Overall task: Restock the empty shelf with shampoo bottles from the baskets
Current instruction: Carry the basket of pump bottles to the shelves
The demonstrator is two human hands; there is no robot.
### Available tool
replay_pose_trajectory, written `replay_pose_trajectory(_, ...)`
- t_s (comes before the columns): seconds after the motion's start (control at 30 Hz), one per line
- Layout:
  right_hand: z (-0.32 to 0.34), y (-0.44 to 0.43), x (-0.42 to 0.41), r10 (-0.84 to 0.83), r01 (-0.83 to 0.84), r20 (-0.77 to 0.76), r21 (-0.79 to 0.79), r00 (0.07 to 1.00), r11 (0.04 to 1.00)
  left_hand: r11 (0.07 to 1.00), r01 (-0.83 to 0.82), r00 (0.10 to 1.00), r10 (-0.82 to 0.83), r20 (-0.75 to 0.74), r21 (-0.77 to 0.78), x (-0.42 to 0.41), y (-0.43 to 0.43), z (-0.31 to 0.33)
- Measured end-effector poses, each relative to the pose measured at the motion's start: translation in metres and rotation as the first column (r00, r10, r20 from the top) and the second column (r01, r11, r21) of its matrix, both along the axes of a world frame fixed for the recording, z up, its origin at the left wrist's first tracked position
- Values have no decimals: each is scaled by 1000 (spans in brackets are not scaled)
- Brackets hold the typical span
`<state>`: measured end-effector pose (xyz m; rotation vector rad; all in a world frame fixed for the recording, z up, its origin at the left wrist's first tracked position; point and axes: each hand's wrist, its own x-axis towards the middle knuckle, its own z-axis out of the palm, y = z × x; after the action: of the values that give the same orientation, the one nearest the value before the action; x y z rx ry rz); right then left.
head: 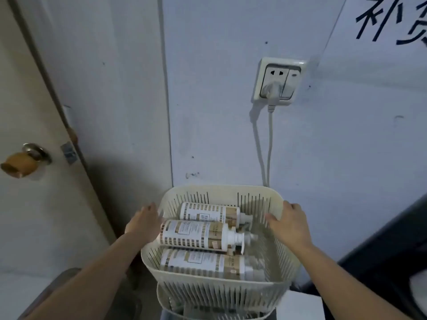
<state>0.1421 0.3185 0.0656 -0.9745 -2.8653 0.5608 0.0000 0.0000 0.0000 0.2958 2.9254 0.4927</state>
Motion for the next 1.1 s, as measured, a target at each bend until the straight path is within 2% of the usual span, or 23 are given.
replay_pose_trajectory(0.17,-9,0,4,-95,95,8,-137,995,986,994,-3,993,-10,121,108,-12,2,-8)
replay_pose_trajectory(0.3,-11,0,6,-133,126,-29,-173,991,977,980,-24,996,6,91,197,-10,10,-6)
replay_pose_trajectory(0.57,-4,3,18,-257,207,-62,-432,964,878,927,-114,986,61,155,356,-8,13,-9)
replay_pose_trajectory(0.8,-10,7,26,-273,200,-121,-421,954,885,874,-173,968,65,243,455,6,15,3)
replay_pose_trajectory(1.0,-2,-3,37,-438,250,-193,-595,878,764,842,-201,964,79,255,500,23,12,16)
replay_pose_trajectory(1.1,3,-8,45,-455,238,-225,-613,862,753,830,-212,963,87,255,517,33,8,26)
